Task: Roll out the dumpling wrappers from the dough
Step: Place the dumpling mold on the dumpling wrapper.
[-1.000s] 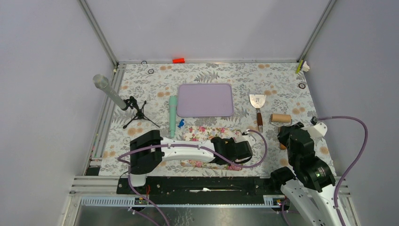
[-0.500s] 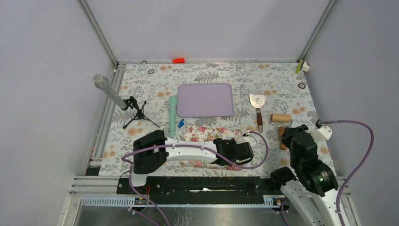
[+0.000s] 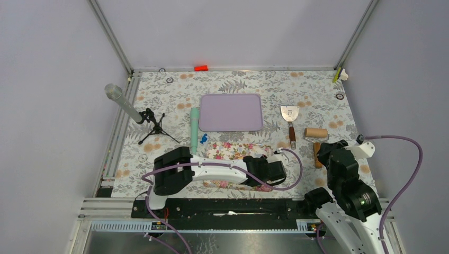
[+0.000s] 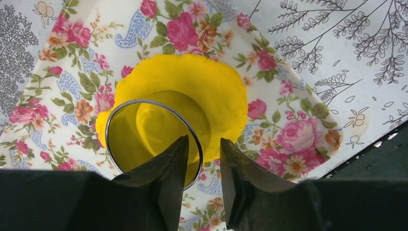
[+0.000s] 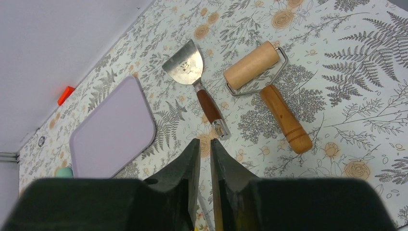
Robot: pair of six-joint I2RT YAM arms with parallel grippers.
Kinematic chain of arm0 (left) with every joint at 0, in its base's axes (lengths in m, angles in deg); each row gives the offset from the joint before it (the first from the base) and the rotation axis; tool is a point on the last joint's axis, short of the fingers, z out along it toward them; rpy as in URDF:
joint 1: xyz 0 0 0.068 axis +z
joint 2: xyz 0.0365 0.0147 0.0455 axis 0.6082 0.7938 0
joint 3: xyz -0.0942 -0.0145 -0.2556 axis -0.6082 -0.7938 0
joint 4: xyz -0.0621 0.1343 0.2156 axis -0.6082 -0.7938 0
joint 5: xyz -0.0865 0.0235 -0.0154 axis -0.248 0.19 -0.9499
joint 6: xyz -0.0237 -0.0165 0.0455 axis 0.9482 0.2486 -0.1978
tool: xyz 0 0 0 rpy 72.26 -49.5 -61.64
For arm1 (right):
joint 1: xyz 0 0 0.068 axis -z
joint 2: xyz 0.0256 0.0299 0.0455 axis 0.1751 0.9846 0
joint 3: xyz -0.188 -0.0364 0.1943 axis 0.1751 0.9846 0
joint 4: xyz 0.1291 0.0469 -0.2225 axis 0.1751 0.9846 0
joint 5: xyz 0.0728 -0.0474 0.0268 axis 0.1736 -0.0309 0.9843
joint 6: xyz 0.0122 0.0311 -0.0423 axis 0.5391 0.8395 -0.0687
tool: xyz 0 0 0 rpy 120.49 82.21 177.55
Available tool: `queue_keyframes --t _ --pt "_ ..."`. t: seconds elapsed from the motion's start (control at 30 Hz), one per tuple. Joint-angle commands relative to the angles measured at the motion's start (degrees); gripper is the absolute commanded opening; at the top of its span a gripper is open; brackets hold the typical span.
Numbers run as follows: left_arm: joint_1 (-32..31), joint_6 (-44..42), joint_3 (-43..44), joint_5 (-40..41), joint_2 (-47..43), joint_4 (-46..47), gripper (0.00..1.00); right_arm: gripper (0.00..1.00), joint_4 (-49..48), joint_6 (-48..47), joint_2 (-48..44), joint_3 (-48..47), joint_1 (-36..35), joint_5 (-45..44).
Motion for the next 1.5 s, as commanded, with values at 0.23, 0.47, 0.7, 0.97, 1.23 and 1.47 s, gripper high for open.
queue_keyframes --t 0.23,0.47,0.7,0.97,1.23,1.47 --pt "-0.10 -0.23 5.84 2.72 -7.88 -3.02 0.47 0.21 -0.64 -0.01 0.70 -3.23 -0.35 -2.47" --pt "1.36 2.55 6.36 -1.56 -15.71 -5.12 0.55 0.34 -1.38 -1.93 7.19 -4.13 -0.35 2.40" --pt "18.22 12.76 -12.64 -17.42 -30.05 3.14 0.53 0.38 -11.09 -4.08 22.14 0.64 -0.35 33.90" --pt "29.08 21.77 -25.11 -30.87 -34.81 10.93 0.62 0.47 -22.02 -2.33 28.95 10.17 -0.39 57.85" --pt "29.12 25.40 -29.28 -38.69 -30.94 19.66 0.59 0.38 -26.66 1.86 27.43 16.83 -0.35 59.21" --pt "28.61 24.77 -27.58 -42.09 -25.15 20.21 0.50 0.29 -31.91 2.12 30.66 18.45 -0.82 59.72"
